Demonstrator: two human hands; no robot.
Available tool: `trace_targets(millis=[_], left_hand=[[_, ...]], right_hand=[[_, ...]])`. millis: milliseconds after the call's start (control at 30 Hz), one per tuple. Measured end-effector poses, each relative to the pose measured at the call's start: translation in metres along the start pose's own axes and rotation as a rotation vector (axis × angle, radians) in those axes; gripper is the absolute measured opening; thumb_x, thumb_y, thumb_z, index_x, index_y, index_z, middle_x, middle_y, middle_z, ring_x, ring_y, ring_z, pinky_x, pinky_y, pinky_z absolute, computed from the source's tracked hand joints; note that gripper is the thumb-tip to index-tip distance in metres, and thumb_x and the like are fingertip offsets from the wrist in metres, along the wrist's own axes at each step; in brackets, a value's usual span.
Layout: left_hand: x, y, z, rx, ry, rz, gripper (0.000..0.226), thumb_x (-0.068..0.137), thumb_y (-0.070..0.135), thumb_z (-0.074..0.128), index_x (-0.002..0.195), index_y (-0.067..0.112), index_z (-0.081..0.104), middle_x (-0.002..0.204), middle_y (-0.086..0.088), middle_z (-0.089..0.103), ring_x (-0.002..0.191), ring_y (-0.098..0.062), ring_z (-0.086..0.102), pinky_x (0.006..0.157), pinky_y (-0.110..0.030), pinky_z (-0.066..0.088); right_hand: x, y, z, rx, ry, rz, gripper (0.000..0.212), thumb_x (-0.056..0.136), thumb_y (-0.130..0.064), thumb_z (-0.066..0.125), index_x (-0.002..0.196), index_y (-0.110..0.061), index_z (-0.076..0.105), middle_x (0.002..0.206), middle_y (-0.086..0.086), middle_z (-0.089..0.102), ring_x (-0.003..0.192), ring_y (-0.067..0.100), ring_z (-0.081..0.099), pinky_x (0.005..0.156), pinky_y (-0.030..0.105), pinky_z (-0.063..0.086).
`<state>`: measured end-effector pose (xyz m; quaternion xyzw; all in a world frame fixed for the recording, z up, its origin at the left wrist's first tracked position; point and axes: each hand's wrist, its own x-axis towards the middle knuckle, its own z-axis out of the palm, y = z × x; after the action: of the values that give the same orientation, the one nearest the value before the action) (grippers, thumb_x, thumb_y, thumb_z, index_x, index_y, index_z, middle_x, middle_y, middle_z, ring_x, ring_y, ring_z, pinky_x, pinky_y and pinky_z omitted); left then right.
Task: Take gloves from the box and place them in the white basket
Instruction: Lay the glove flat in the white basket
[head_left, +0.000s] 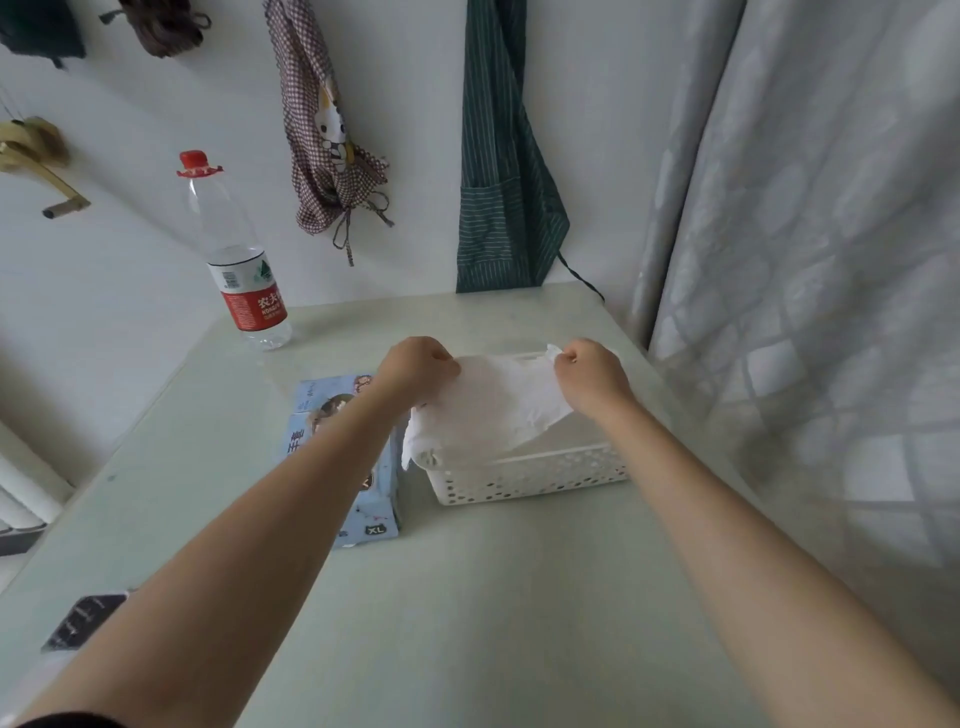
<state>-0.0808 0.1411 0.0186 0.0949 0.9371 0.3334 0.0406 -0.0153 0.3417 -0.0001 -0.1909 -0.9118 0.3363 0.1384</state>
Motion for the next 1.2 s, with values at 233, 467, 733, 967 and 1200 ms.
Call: trace_targets(millis=[233, 467, 733, 967, 1200], left_hand=[[-0.002, 0.008, 0.04, 0.34, -0.018, 0.363, 0.031, 0.086, 0.046, 0.067, 0.112, 0.029, 0.064, 0.112, -0.001, 0.055, 0.105, -0.022, 0.054, 0.095, -0.042, 0.046], [-0.005, 0.004, 0.054, 0.442, -0.324, 0.315, 0.066, 0.072, 0.063, 0.074, 0.127, 0.032, 0.056, 0.119, -0.001, 0.052, 0.107, -0.019, 0.05, 0.097, -0.037, 0.045], [-0.008, 0.001, 0.034, 0.313, -0.118, 0.393, 0.033, 0.086, 0.05, 0.065, 0.111, 0.029, 0.065, 0.099, 0.005, 0.055, 0.092, -0.014, 0.056, 0.081, -0.029, 0.043], [-0.019, -0.043, -0.026, 0.151, 0.334, 0.121, 0.017, 0.087, 0.036, 0.056, 0.09, 0.026, 0.069, 0.095, 0.005, 0.058, 0.085, -0.017, 0.058, 0.066, -0.028, 0.044], [-0.027, -0.144, -0.06, 0.072, 0.31, -0.174, 0.023, 0.088, 0.032, 0.058, 0.108, 0.022, 0.067, 0.112, -0.005, 0.054, 0.099, -0.023, 0.057, 0.079, -0.034, 0.047]], right_hand=[[0.006, 0.036, 0.0, -0.211, 0.017, -0.03, 0.016, 0.101, -0.018, 0.034, 0.091, -0.01, 0.044, 0.103, 0.016, 0.061, 0.08, 0.029, 0.047, 0.066, 0.032, 0.035], [0.007, 0.039, -0.005, -0.421, 0.006, -0.049, 0.025, 0.099, -0.006, 0.038, 0.121, -0.004, 0.049, 0.113, 0.015, 0.061, 0.1, 0.034, 0.059, 0.068, 0.032, 0.036], [-0.001, 0.013, -0.007, -0.554, 0.121, -0.14, 0.017, 0.095, -0.012, 0.047, 0.11, -0.004, 0.052, 0.105, 0.012, 0.061, 0.088, 0.03, 0.062, 0.06, 0.03, 0.034], [-0.013, -0.062, 0.03, -0.382, 0.045, -0.394, 0.015, 0.096, -0.015, 0.042, 0.089, -0.007, 0.052, 0.09, 0.006, 0.055, 0.073, 0.025, 0.052, 0.053, 0.03, 0.034], [-0.039, -0.135, 0.117, -0.192, -0.289, -0.575, 0.012, 0.092, -0.018, 0.05, 0.09, -0.016, 0.061, 0.096, 0.001, 0.058, 0.09, 0.021, 0.057, 0.076, 0.034, 0.049]])
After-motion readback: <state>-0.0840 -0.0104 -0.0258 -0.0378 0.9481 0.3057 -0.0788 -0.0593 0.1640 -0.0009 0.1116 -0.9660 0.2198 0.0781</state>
